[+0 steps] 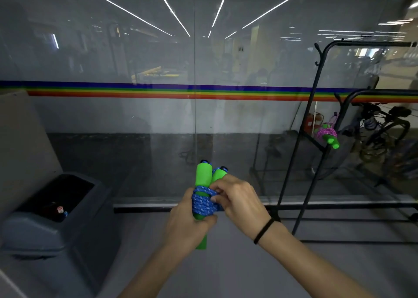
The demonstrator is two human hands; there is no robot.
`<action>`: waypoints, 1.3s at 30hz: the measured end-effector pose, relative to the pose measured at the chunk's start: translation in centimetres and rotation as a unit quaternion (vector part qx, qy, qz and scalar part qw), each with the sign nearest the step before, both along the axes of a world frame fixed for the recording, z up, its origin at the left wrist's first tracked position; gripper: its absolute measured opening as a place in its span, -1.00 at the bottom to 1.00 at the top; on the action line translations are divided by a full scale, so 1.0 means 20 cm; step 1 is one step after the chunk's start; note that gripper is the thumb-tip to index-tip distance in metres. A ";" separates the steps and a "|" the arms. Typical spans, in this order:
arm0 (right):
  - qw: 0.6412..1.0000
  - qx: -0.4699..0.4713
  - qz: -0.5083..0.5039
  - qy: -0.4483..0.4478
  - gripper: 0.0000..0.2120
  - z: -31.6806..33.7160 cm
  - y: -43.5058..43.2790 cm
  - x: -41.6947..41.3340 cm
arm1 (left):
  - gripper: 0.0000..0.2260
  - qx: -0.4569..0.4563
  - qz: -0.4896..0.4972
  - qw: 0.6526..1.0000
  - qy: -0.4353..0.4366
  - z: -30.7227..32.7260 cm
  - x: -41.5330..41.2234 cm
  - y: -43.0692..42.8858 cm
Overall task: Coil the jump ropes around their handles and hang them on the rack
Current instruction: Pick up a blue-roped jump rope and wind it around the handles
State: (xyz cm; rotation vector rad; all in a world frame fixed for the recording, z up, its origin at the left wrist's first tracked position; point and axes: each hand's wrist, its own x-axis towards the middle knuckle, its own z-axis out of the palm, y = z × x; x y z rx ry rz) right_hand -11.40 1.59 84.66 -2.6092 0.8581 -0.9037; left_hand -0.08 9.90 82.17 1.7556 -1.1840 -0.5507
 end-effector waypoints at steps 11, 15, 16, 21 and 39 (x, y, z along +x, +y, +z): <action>0.979 -0.090 -0.116 0.142 -0.73 -0.04 0.02 0.06 | -0.66 0.045 -0.013 0.990 0.131 -0.01 0.00 -0.02; 0.975 -0.086 -0.132 0.154 -0.82 -0.02 0.05 0.07 | -0.72 0.039 -0.029 0.980 0.194 -0.02 -0.02 -0.02; 0.973 -0.084 -0.128 0.175 -0.80 -0.02 0.05 0.06 | -0.73 0.042 -0.035 0.977 0.207 -0.02 -0.01 -0.02; 0.954 -0.082 -0.159 0.239 -0.68 -0.01 0.08 0.07 | -0.65 0.059 -0.069 0.973 0.214 -0.02 0.00 -0.02; 0.943 0.083 0.145 0.288 -0.74 0.24 -0.03 -0.10 | -0.62 0.130 -0.204 0.920 0.307 0.05 0.11 0.02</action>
